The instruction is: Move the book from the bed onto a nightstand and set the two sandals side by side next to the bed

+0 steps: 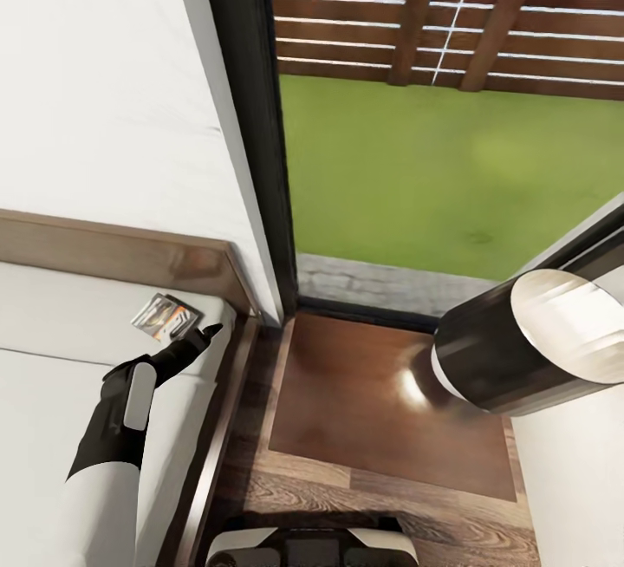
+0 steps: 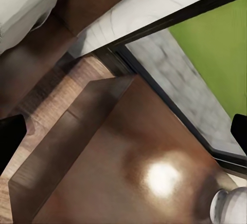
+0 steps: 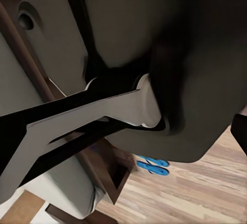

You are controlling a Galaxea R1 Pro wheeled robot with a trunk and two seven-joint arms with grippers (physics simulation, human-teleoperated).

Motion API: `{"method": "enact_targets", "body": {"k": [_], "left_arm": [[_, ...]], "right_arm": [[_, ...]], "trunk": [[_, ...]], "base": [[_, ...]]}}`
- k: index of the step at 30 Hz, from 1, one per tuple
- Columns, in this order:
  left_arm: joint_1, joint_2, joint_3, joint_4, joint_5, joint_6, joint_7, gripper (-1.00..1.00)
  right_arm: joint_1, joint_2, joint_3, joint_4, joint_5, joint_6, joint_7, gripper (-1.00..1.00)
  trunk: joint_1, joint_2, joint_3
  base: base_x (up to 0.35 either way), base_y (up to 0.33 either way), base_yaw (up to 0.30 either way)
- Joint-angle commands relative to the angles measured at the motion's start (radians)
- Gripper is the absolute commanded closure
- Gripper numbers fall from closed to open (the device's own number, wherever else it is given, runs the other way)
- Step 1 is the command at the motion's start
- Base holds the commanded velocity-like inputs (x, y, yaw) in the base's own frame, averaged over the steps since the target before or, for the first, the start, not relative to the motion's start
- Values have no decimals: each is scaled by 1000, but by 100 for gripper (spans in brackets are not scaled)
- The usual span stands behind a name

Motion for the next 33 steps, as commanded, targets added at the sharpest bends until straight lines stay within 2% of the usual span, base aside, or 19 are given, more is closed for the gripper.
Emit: {"method": "enact_targets", "body": {"k": [1,33], "left_arm": [[-1,-1,4,-1,0,7,-5,-100],[-1,-1,5,0,0,7,-5,-100]], "right_arm": [[-2,0,8,3,-10,-2,6,-100],[-2,0,8,3,-10,-2,4,-100]], "trunk": [[0,-2,-3],[0,-2,-54]], "base": [[0,0,-11],[0,0,39]]}}
